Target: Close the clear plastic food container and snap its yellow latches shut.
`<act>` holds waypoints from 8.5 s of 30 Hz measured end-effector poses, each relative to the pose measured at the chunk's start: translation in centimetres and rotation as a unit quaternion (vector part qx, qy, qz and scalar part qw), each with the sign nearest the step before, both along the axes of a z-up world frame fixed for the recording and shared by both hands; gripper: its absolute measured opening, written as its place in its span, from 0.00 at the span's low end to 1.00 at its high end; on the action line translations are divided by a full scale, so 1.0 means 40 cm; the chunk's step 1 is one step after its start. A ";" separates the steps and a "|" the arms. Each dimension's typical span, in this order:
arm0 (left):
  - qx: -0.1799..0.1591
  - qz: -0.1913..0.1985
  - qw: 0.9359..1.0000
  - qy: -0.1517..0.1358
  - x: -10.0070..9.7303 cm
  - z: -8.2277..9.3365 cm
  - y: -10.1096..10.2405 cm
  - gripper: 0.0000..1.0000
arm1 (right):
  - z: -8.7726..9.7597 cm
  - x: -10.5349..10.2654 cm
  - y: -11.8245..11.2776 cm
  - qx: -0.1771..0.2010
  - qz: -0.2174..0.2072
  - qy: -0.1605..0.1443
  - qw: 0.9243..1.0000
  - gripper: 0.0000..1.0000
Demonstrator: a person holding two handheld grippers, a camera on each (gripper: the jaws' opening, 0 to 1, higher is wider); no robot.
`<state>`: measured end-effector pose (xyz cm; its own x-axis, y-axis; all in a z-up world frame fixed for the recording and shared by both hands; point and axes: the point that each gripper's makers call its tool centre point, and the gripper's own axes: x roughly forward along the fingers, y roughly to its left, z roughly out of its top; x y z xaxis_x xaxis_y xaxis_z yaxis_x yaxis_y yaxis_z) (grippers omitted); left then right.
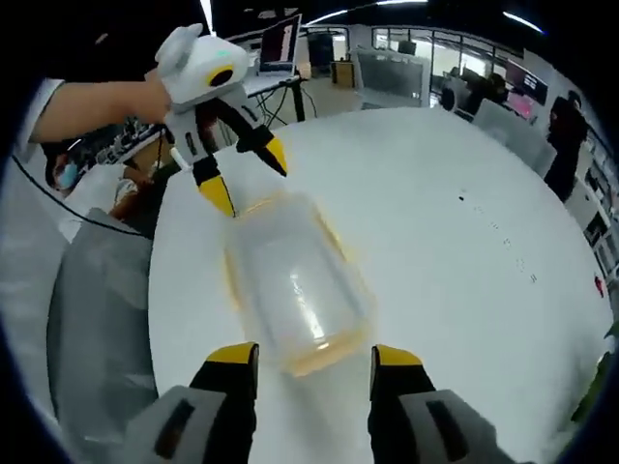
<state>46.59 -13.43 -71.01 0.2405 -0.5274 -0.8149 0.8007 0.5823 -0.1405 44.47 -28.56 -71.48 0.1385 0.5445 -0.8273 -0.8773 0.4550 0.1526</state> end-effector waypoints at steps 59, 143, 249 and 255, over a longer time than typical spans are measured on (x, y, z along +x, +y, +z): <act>-0.076 0.160 0.979 0.103 -0.034 -0.070 -0.021 0.39 | -0.070 0.009 0.046 0.083 -0.250 0.131 0.956 0.45; 0.049 -0.052 0.997 0.012 -0.048 -0.042 -0.038 0.47 | -0.011 0.008 0.042 -0.035 -0.010 -0.023 0.999 0.44; 0.058 -0.263 0.963 -0.001 0.023 -0.047 -0.221 0.49 | -0.061 -0.083 0.181 -0.092 0.191 -0.174 0.962 0.46; 0.048 -0.259 0.965 0.021 0.025 -0.053 -0.219 0.49 | -0.065 -0.083 0.181 -0.100 0.201 -0.186 0.956 0.46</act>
<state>47.58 -22.18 -73.14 -0.0684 -0.4906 -0.8687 0.9825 0.1182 -0.1441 41.17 -21.31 -74.10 0.2555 0.4513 -0.8550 -0.9644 0.0561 -0.2586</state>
